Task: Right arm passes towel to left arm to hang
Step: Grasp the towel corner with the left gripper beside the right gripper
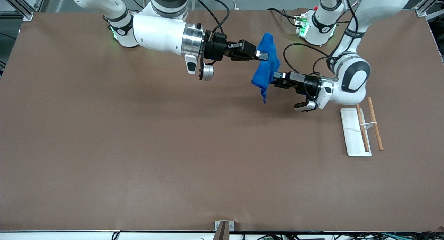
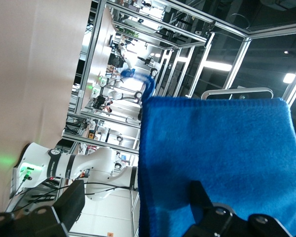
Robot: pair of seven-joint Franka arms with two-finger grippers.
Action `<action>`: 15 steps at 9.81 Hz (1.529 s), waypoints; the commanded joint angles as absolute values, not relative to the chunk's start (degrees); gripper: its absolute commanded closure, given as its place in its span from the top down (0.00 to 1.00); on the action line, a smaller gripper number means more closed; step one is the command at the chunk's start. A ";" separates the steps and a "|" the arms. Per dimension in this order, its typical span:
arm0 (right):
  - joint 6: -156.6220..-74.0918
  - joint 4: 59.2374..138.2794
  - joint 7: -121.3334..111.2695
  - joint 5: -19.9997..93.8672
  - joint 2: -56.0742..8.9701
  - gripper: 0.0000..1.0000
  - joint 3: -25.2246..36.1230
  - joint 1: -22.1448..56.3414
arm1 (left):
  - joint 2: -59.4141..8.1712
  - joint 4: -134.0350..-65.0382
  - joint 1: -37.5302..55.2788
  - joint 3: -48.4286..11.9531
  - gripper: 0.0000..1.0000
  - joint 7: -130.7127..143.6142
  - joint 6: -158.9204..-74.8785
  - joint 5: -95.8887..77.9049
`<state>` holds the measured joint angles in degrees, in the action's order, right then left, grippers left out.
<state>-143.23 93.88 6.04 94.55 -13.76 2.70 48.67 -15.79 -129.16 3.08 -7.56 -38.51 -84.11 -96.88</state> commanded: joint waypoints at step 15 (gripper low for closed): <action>-139.86 93.43 5.45 87.75 -14.41 0.99 3.96 45.02 | -13.71 -122.01 -0.97 -4.49 0.00 -33.68 -83.32 -89.75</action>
<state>-142.77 93.50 5.64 90.77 -14.33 4.32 47.42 -12.78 -123.73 -1.05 -5.29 -35.15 -81.94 -92.42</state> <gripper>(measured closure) 0.872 0.978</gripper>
